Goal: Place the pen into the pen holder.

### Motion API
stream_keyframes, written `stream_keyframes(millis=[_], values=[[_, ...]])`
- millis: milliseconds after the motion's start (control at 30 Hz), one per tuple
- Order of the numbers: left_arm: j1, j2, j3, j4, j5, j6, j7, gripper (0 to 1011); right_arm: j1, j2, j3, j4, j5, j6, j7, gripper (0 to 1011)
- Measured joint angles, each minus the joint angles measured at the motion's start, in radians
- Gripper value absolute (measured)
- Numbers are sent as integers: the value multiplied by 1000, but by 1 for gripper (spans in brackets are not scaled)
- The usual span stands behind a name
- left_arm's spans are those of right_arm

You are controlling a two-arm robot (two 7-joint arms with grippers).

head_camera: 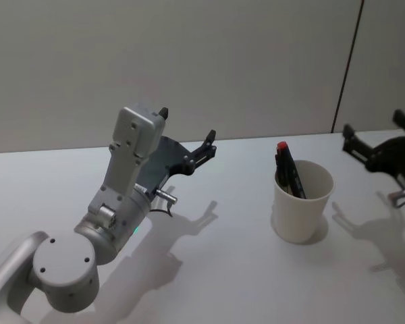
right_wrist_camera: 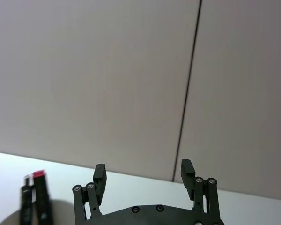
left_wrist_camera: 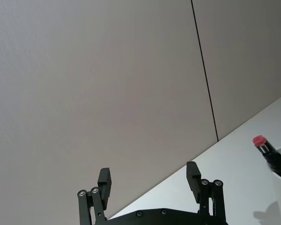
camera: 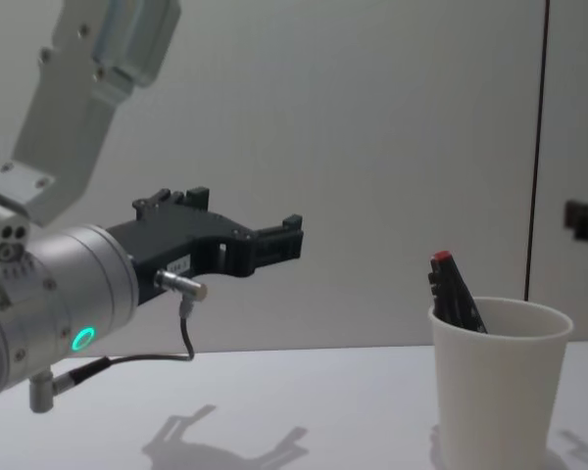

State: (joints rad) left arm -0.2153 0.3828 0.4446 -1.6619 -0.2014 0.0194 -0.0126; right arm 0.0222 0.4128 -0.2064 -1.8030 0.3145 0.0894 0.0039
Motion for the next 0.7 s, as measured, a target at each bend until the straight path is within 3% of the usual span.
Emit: stream_keyframes(millis=[333, 700], values=[[-21, -1, 10, 35, 1, -6, 2, 1001, -33, -67, -17, 33, -24, -50, 56, 1001], [-22, -1, 10, 36, 1, -6, 2, 1001, -37, -75, -19, 37, -27, -55, 63, 1001]])
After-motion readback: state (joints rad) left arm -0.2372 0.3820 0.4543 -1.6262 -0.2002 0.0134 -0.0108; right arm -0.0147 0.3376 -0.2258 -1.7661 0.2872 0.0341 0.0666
